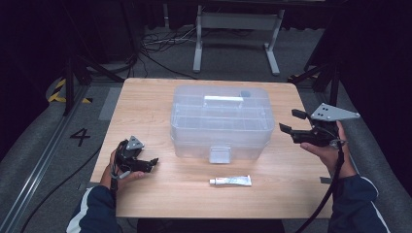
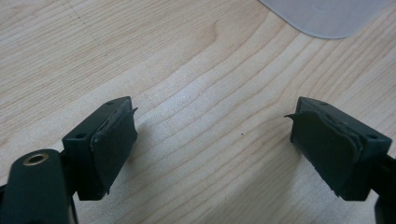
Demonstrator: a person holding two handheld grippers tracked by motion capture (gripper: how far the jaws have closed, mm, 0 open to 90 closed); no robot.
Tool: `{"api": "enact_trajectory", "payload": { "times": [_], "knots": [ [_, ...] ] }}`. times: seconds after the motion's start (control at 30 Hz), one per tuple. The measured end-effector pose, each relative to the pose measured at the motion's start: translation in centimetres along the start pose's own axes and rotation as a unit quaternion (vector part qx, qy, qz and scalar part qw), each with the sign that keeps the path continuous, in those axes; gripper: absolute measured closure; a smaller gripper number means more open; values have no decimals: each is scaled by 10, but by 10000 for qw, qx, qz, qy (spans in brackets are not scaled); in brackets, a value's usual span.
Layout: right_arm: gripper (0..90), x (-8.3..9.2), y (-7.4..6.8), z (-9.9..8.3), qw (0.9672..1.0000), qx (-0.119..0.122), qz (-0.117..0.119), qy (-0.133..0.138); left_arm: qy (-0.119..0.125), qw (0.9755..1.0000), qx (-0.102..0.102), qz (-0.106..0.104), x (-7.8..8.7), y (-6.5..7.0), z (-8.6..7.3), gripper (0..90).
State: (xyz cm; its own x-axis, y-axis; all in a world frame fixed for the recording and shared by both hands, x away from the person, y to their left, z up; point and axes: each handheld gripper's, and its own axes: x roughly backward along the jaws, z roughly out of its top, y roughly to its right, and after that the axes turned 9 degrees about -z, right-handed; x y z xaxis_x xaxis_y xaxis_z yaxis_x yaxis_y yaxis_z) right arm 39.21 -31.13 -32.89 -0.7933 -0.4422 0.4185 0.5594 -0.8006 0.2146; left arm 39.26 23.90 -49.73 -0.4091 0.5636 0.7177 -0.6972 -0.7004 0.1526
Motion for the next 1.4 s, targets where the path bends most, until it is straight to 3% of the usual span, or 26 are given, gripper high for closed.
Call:
{"api": "enact_trajectory", "payload": {
  "times": [0.3,0.7,1.2,1.4],
  "knots": [
    [367,-21,-9,23,9994,193,263,-74,1,10000,1,2,0,0,0,145],
    [427,-66,-32,60,9960,598,572,-324,-17,10000,24,29,1,1,0,147],
    [494,-101,-43,75,9927,756,701,-624,-59,10000,-18,24,2,1,1,158],
    [549,-110,-44,78,9921,764,650,-758,-147,9998,-4,-120,3,5,5,231]
  ]
}}
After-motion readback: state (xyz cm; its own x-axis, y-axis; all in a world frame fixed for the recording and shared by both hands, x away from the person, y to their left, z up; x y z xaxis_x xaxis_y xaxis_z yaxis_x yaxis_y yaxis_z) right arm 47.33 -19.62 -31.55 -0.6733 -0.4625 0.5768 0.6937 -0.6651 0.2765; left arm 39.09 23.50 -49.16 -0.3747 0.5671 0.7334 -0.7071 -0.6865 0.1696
